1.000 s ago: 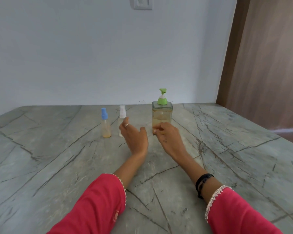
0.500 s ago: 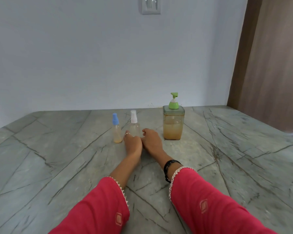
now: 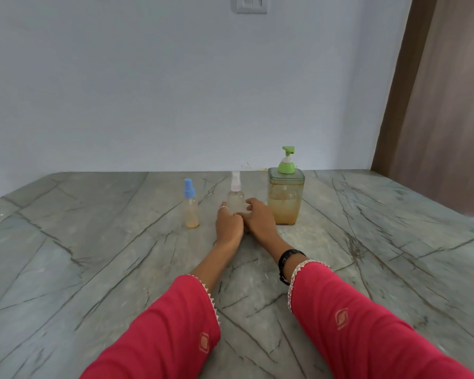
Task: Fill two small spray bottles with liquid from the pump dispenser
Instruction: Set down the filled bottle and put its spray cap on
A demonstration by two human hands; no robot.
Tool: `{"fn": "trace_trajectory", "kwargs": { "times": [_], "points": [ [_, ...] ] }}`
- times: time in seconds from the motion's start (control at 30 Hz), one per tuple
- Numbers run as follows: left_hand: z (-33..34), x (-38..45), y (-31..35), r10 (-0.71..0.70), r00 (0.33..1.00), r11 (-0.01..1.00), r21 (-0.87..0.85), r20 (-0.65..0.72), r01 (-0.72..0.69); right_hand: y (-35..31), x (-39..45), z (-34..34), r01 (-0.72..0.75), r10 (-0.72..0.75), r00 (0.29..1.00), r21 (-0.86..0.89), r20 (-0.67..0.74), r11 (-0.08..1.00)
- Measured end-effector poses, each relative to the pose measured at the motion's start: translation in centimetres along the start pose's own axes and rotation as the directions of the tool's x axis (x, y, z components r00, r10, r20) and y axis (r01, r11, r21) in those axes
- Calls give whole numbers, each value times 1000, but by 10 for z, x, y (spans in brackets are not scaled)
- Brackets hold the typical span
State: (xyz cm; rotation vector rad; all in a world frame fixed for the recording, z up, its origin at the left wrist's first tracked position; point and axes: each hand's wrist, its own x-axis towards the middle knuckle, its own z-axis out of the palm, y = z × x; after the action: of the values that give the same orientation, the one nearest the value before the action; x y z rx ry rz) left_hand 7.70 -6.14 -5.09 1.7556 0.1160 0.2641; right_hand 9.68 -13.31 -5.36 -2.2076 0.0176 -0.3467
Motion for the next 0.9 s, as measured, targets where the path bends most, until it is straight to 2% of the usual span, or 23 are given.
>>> {"fn": "trace_trajectory", "kwargs": {
  "times": [0.1,0.2,0.3,0.37,0.47,0.6,0.77,0.9],
  "points": [
    [-9,-7,-3,55,996,998,23,-74,-53,-2,-10,3,5,5,993,84,-115,996],
    [-29,-14,-6,59,962,998,7,-265,-60,-5,-25,11,87,-49,974,163,-221,983],
    [-55,-16,-6,33,888,998,-36,-459,-56,-15,-38,20,132,-114,984,128,-136,983],
    [-72,-15,-5,-1,863,999,-37,-505,-20,-25,-40,25,126,-115,990,140,-80,982],
    [-90,-3,-8,-46,898,998,21,-437,62,-41,-38,36,114,-117,993,134,18,984],
    [-97,16,-18,-15,976,986,159,-219,51,-57,-33,52,134,-139,987,65,77,989],
    [-93,28,-26,115,984,959,275,-136,-74,-57,-22,60,100,-101,991,23,91,995],
    [-84,37,-27,151,982,961,250,-111,-119,-45,-13,57,73,-74,996,24,53,997]
  ]
}}
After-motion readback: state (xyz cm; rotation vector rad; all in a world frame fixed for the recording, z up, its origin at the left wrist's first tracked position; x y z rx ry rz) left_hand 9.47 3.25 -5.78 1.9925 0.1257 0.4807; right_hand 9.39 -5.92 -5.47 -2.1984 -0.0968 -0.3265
